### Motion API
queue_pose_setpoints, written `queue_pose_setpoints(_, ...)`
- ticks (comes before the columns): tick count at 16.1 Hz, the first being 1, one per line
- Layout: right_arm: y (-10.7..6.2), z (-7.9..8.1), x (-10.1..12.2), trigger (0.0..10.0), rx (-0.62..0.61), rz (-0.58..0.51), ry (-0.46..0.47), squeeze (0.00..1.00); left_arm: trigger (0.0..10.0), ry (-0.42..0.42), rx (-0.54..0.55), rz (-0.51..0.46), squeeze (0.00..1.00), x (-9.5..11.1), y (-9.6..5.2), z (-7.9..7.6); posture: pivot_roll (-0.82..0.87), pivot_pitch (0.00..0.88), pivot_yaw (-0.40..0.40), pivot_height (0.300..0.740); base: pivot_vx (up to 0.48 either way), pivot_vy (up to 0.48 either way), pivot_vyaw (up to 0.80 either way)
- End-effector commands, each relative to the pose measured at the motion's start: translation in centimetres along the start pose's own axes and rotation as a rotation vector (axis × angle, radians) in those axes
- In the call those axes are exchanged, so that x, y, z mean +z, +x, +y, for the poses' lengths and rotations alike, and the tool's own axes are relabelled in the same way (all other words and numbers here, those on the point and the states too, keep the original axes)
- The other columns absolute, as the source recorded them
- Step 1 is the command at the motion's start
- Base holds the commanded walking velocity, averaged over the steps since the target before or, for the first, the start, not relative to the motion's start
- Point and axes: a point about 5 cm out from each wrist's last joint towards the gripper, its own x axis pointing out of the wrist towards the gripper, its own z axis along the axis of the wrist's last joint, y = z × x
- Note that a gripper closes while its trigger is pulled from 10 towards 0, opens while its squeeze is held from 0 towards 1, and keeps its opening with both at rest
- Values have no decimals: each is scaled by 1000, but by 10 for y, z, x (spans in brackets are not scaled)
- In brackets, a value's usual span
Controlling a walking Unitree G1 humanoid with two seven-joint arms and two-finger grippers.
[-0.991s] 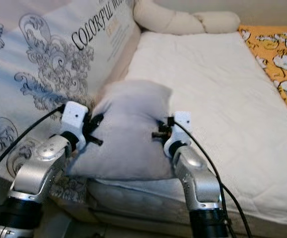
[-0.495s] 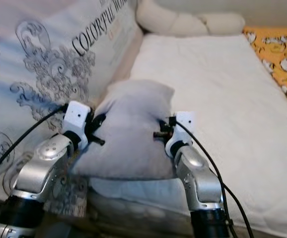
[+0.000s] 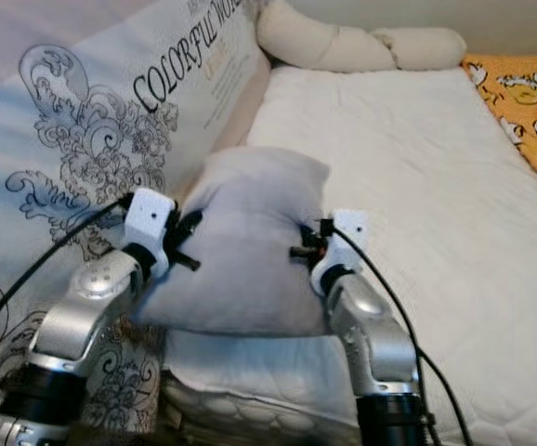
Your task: Clean up the room
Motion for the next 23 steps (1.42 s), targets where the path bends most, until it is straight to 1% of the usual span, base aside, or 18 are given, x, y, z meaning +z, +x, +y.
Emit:
queue_pose_setpoints(1, 1, -1, 10, 10000, -18, -43, 2, 8, 10000, 27, 28, -20, 0, 2, 1, 8, -54, 0, 55, 740, 0, 0, 0)
queue_pose_setpoints(2, 1, -2, 10, 10000, -18, -44, 4, 361, 10000, 32, 22, -25, 0, 2, 3, 7, -54, 0, 55, 740, 0, 0, 0)
queue_pose_setpoints(3, 0, -3, 10, 10000, -18, -46, 8, 1000, 10000, 50, 9, -29, 0, 3, 9, 7, -56, 0, 51, 740, 0, 0, 0)
queue_pose_setpoints(4, 0, -3, 10, 10000, -19, -46, 9, 1000, 10000, 58, 5, -30, 0, 3, 11, 7, -58, 0, 50, 740, 0, 0, 0)
queue_pose_setpoints(5, 0, -6, 10, 10000, -32, -44, 4, 1000, 10000, 90, -14, -36, 0, 6, 21, 5, -61, 0, 47, 740, 0, 0, 0)
queue_pose_setpoints(6, 0, -7, 10, 10000, -43, -41, -4, 1000, 10000, 108, -24, -38, 0, 7, 26, 5, -61, 0, 47, 740, 0, 0, 0)
queue_pose_setpoints(7, 1, -10, 11, 10000, -74, -39, -23, 1000, 10000, 146, -36, -41, 0, 9, 37, 2, -67, 0, 45, 740, 0, 0, 0)
queue_pose_setpoints(9, 2, -12, 14, 10000, -78, -47, -27, 1000, 10000, 226, -72, -41, 0, 13, 51, -3, -76, 0, 51, 740, 0, 0, 0)
queue_pose_setpoints(10, 1, -13, 17, 10000, -74, -55, -35, 1000, 10000, 262, -89, -49, 0, 18, 59, -5, -84, 0, 64, 740, 0, 0, 0)
queue_pose_setpoints(12, 1, -14, 22, 10000, -76, -76, -45, 1000, 10000, 316, -111, -87, 0, 37, 72, -7, -98, 0, 79, 740, 0, 0, 0)
queue_pose_setpoints(14, 0, -14, 24, 10000, -72, -84, -49, 1000, 10000, 342, -123, -113, 0, 49, 78, -8, -113, 0, 91, 740, 0, 0, 0)
queue_pose_setpoints(15, -1, -13, 24, 10000, -69, -86, -55, 1000, 10000, 343, -117, -130, 0, 59, 82, -6, -116, 0, 93, 740, 0, 0, 0)
queue_pose_setpoints(16, -2, -13, 23, 10000, -69, -85, -58, 1000, 10000, 341, -93, -145, 0, 68, 85, -1, -120, 0, 95, 740, 0, 0, 0)
queue_pose_setpoints(17, -3, -13, 23, 10000, -69, -84, -58, 1000, 10000, 341, -81, -149, 0, 71, 86, 2, -120, 0, 95, 740, 0, 0, 0)
queue_pose_setpoints(18, -5, -13, 20, 10000, -69, -78, -60, 1000, 10000, 341, -42, -146, 0, 75, 88, 9, -125, 0, 93, 740, 0, 0, 0)
queue_pose_setpoints(19, -6, -12, 19, 10000, -68, -74, -59, 1000, 10000, 341, -29, -140, 0, 75, 88, 12, -124, 0, 90, 740, 0, 0, 0)
queue_pose_setpoints(21, -9, -10, 14, 10000, -58, -57, -64, 1000, 10000, 334, 46, -81, 0, 69, 88, 23, -125, 0, 88, 740, 0, 0, 0)
queue_pose_setpoints(23, -11, -10, 12, 10000, -63, -50, -65, 1000, 10000, 340, 151, -53, 0, 61, 85, 35, -127, 0, 82, 740, 0, 0, 0)
